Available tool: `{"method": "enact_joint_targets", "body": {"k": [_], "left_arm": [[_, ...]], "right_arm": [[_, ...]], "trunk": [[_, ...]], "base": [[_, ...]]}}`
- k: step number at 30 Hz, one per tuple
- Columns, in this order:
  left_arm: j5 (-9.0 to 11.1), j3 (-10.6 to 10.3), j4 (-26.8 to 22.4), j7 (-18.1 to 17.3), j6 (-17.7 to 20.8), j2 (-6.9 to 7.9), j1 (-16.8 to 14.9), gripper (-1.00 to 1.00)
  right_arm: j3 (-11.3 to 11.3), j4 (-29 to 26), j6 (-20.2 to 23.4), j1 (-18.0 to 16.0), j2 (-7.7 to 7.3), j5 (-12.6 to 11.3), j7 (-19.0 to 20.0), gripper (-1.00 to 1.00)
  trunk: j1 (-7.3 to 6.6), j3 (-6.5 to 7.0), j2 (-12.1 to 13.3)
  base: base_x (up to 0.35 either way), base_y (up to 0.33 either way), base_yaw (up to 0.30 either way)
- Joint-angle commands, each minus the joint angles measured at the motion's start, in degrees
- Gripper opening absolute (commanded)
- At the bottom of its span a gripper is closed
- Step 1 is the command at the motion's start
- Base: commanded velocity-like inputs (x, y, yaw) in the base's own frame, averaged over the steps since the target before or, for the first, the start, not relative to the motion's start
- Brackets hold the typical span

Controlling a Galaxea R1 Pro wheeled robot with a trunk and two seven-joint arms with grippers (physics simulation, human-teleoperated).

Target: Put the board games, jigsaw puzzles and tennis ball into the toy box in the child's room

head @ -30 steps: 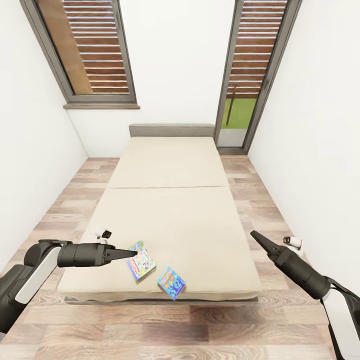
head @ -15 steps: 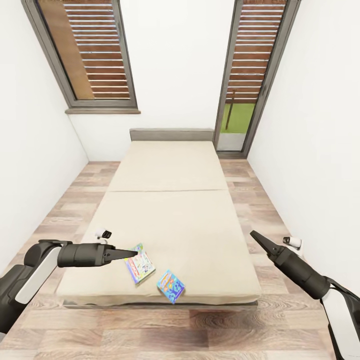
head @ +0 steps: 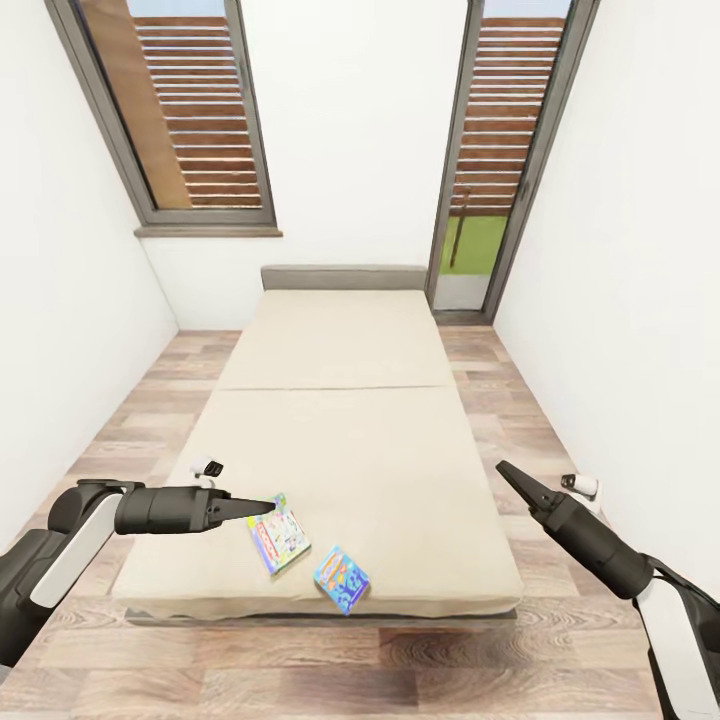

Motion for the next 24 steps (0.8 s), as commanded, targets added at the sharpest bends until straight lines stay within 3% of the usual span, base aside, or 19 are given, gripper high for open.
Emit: {"method": "enact_joint_targets", "body": {"k": [1,24], "left_arm": [[0.1,-0.1,0.0,-0.1,0.3,0.05,-0.1,1.0],[0.1,-0.1,0.0,-0.1,0.3,0.05,-0.1,1.0]], "right_arm": [[0.0,0.0,0.3,0.0,0.03,-0.2,0.1,1.0],[0.0,0.0,0.3,0.0,0.0,-0.2,0.1,1.0]], "trunk": [[0.03,0.0,-0.1],[0.03,2.19,-0.1]], "base": [[0.0,0.0,0.0],[0.0,0.0,0.0]]}}
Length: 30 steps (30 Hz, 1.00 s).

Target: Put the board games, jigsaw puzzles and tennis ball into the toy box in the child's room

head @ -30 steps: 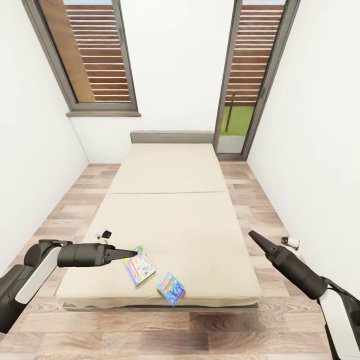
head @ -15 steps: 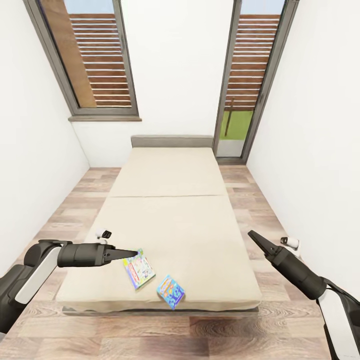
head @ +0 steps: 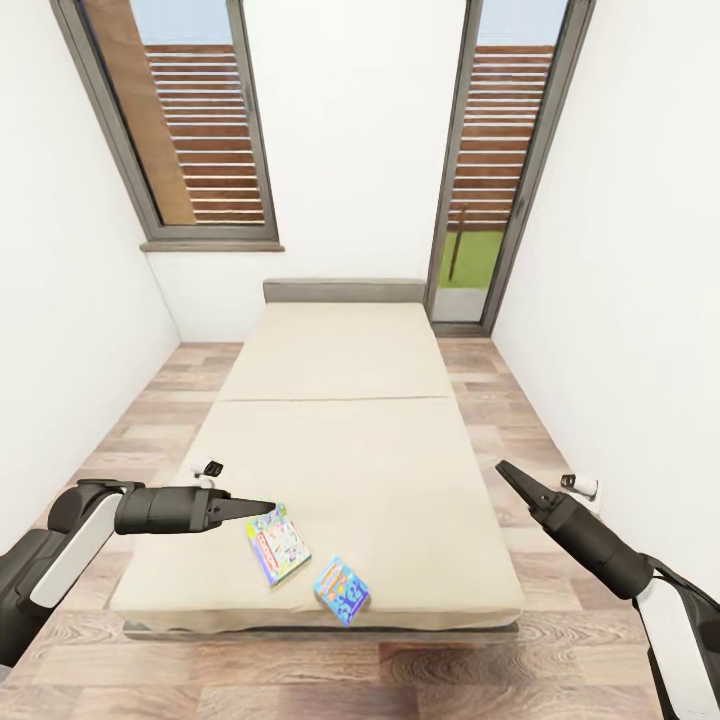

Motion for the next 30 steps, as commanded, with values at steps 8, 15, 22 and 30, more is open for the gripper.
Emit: {"method": "enact_joint_targets", "body": {"k": [8,15,22,30], "left_arm": [[0.2,-0.1,0.0,-0.1,0.3,0.05,0.0,1.0],[0.1,-0.1,0.0,-0.1,0.3,0.05,-0.1,1.0],[0.1,-0.1,0.0,-0.1,0.3,0.05,-0.1,1.0],[0.0,-0.2,0.0,-0.1,0.3,0.05,-0.1,1.0]], "right_arm": [[0.0,0.0,0.3,0.0,0.03,-0.2,0.0,1.0],[0.0,0.0,0.3,0.0,0.03,-0.2,0.0,1.0],[0.0,0.0,0.3,0.0,0.02,-0.2,0.1,1.0],[0.0,0.0,0.3,0.0,0.01,-0.2,0.1,1.0]], "trunk": [[0.04,0.66,-0.1],[0.04,1.32,-0.1],[0.04,1.99,-0.1],[0.04,2.75,-0.1]], "base": [[0.0,0.0,0.0],[0.0,0.0,0.0],[0.0,0.0,0.0],[0.0,0.0,0.0]]}}
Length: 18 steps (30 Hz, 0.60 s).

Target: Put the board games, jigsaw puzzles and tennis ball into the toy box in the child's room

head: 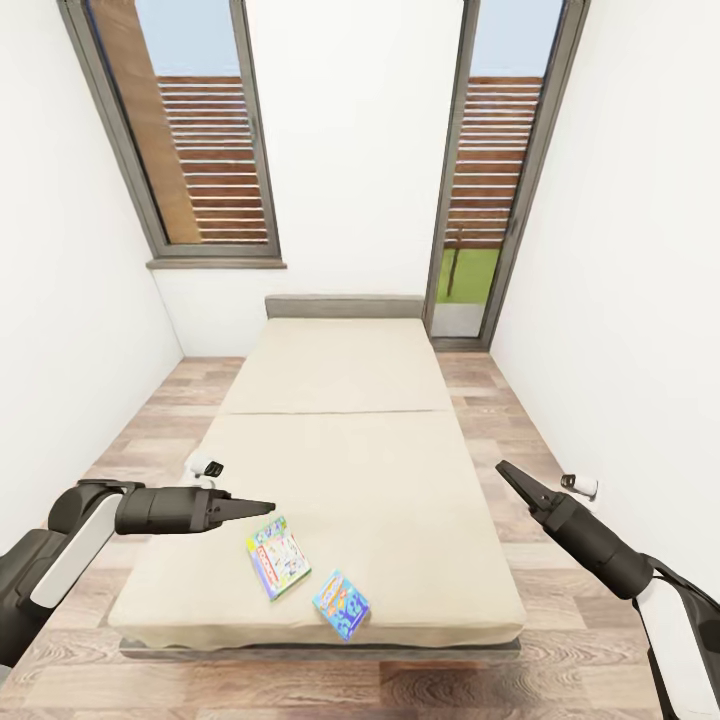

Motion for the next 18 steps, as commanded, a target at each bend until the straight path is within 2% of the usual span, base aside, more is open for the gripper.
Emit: {"method": "enact_joint_targets", "body": {"k": [1,18], "left_arm": [[0.1,-0.1,0.0,-0.1,0.3,0.03,-0.1,1.0],[0.1,0.0,0.0,0.0,0.2,-0.03,-0.1,1.0]], "right_arm": [[0.0,0.0,0.3,-0.1,-0.01,-0.2,0.0,1.0],[0.0,0.0,0.3,-0.1,0.07,-0.2,0.0,1.0]], "trunk": [[0.04,-0.02,-0.1],[0.04,1.6,-0.1]], "base": [[0.0,0.0,0.0],[0.0,0.0,0.0]]}}
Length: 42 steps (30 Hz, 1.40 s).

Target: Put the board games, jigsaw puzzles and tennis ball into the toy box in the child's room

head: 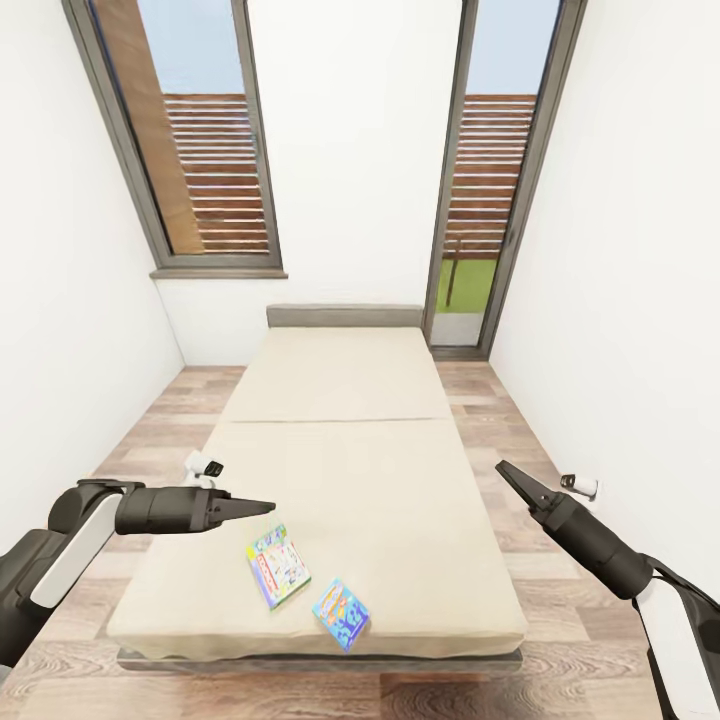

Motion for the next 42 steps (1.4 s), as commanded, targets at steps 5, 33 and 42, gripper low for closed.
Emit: {"method": "enact_joint_targets", "body": {"k": [5,33,42], "left_arm": [[0.4,-0.1,0.0,-0.1,0.3,0.09,-0.1,1.0],[1.0,0.9,0.3,-0.2,0.5,0.12,-0.1,1.0],[1.1,1.6,0.4,-0.2,0.5,0.12,-0.1,1.0]], "right_arm": [[0.0,0.0,0.3,-0.1,0.0,-0.2,0.1,1.0],[0.0,0.0,0.4,-0.1,-0.08,-0.1,0.2,1.0],[0.0,0.1,0.4,-0.1,-0.09,-0.1,0.2,1.0]], "trunk": [[0.04,0.36,-0.1],[2.67,-0.39,-4.9],[4.65,-2.01,-8.5]], "base": [[0.0,0.0,0.0],[0.0,0.0,0.016],[0.0,0.0,0.0]]}}
